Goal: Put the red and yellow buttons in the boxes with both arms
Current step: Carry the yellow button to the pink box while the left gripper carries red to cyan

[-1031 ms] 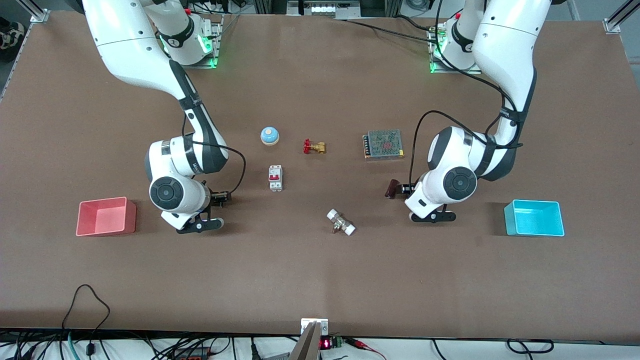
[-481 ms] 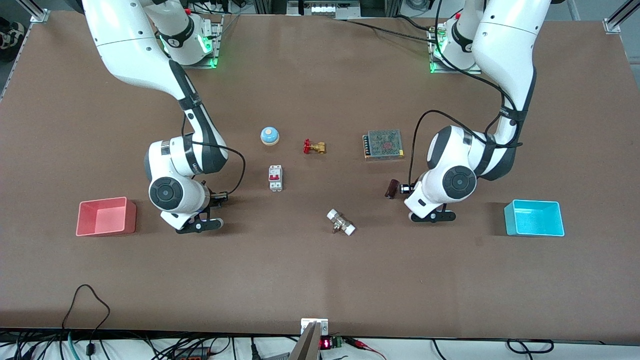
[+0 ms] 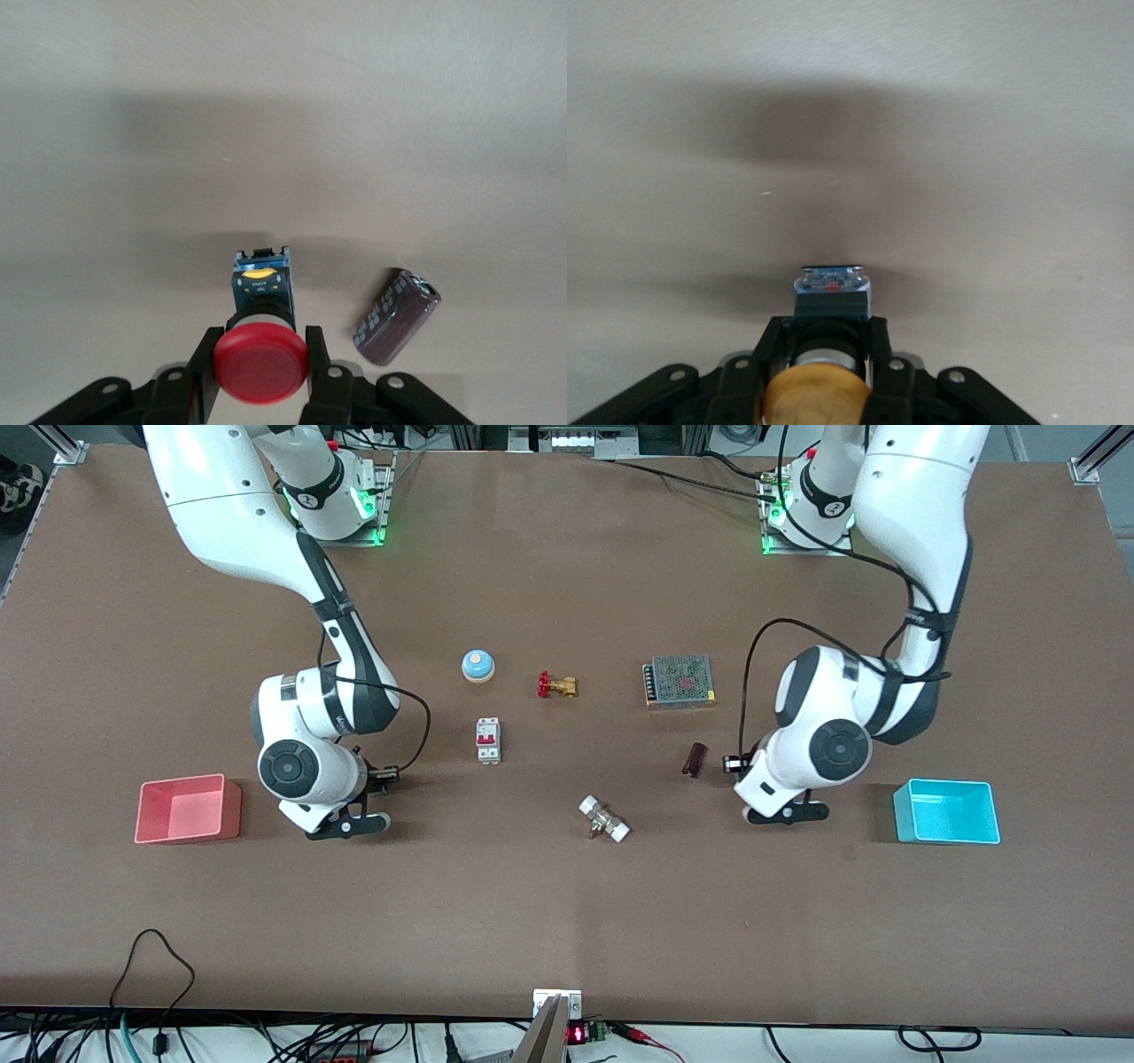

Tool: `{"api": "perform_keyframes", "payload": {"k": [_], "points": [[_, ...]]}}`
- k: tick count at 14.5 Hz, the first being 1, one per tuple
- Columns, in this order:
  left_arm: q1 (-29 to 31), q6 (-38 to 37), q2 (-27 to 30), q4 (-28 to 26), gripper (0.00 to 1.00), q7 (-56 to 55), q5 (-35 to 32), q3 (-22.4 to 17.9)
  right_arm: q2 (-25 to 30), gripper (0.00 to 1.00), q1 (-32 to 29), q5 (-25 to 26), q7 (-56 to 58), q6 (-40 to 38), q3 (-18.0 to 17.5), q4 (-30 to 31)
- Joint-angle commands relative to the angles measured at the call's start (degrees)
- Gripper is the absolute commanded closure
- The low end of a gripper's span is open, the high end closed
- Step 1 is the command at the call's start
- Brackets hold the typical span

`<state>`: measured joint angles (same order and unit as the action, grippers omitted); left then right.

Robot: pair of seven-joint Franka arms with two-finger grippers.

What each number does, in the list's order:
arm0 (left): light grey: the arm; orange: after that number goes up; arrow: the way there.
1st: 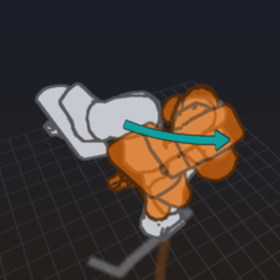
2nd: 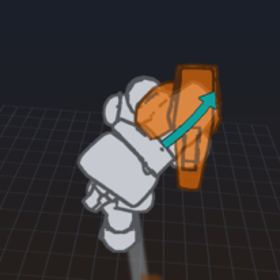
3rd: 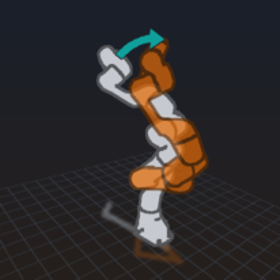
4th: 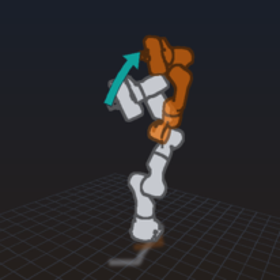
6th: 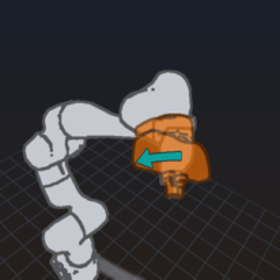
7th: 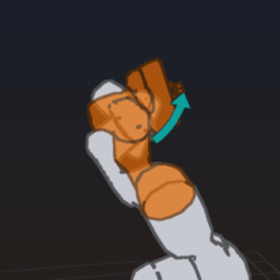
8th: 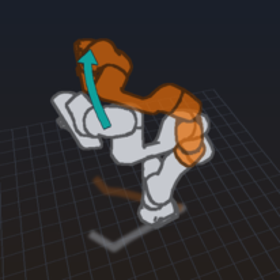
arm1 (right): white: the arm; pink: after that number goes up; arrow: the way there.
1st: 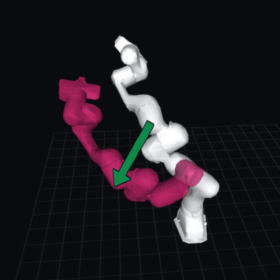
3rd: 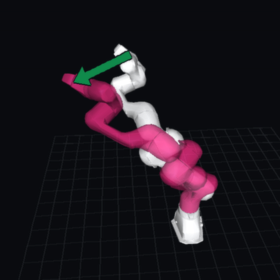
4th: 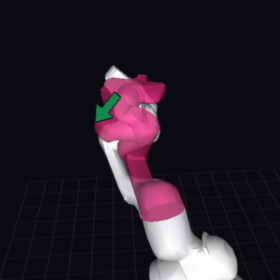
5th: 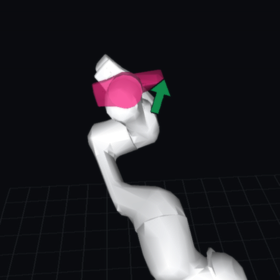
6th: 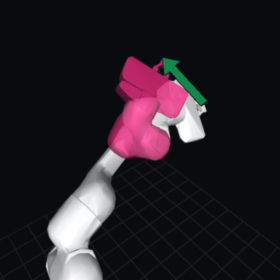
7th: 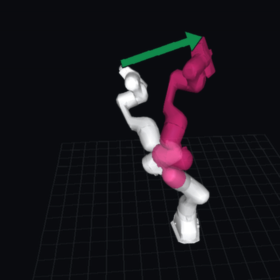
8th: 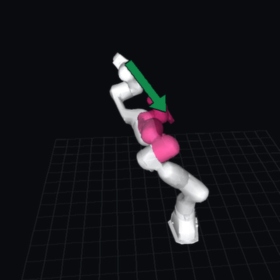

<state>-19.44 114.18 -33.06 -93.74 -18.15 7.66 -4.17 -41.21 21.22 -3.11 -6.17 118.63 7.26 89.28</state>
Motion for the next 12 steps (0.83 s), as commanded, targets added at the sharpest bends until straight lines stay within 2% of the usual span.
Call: {"api": "perform_keyframes", "payload": {"k": [1, 5, 8, 12], "points": [[4.04, -4.84, 3.08, 2.94, 0.73, 0.66, 0.43, -0.05, 3.76, 0.66, -1.00, -0.41, 0.37, -0.85, 1.16, 0.19], [11.15, -5.64, 3.97, 6.19, 0.74, 7.93, 0.25, -0.05, 8.16, 0.66, -1.00, -0.41, 1.07, -5.76, 7.13, -2.00], [16.34, -5.20, 3.62, 7.16, 0.74, 16.54, 0.17, -0.05, 8.52, 0.66, -1.18, -0.23, 1.34, -10.43, 12.32, -4.64], [22.50, -4.85, 2.22, 8.39, 0.74, 26.74, -3.34, -0.05, 7.73, 0.66, -7.14, -0.41, 7.74, -9.74, 13.30, -4.73]]}}
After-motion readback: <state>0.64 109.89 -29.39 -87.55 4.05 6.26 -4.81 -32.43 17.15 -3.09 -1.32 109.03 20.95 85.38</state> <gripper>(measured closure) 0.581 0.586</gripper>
